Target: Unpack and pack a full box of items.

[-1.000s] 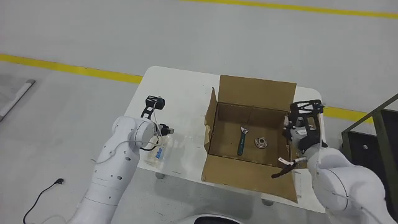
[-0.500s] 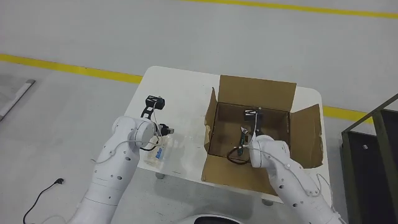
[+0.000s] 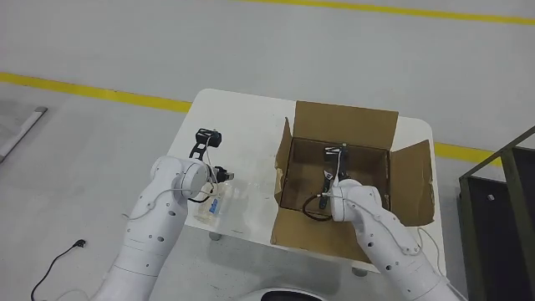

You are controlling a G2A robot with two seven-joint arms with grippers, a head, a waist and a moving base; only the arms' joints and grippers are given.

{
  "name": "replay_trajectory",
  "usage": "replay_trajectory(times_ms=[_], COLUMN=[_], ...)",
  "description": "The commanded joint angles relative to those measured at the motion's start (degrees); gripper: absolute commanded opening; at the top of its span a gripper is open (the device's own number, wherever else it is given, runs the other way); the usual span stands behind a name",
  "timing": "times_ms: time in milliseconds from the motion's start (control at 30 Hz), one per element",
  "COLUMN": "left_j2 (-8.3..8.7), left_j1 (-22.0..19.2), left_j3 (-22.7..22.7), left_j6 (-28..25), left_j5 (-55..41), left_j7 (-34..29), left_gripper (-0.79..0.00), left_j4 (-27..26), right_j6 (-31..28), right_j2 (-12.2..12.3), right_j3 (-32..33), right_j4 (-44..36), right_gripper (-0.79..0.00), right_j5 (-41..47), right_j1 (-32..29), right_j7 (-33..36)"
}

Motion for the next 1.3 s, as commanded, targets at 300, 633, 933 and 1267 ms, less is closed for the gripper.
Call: replay_trajectory(times_ms=[300, 633, 933, 1267], left_j2=[0.00, 0.00, 0.00, 0.00], left_j1=[0.00, 0.00, 0.00, 0.00], left_j3=[0.00, 0.00, 0.00, 0.00], left_j6=[0.00, 0.00, 0.00, 0.00], left_j5=[0.00, 0.00, 0.00, 0.00], left_j7=[0.00, 0.00, 0.00, 0.00], left_gripper=[0.000, 0.000, 0.000, 0.000], left_j4=[0.00, 0.00, 0.00, 0.00], right_j6=[-0.04, -0.18, -0.60, -0.95], right_j2=[-2.38, -4.81, -6.39, -7.52], right_j3=[-0.65, -2.63, -4.53, -5.14], right_j4=[9.46, 19.17, 24.32, 27.79], right_gripper=[-0.493, -0.468, -0.434, -0.434], right_j5=[7.81, 13.62, 14.72, 15.21], right_j1=[4.77, 9.78, 11.87, 13.03], right_j7=[-2.08, -2.57, -3.55, -4.34])
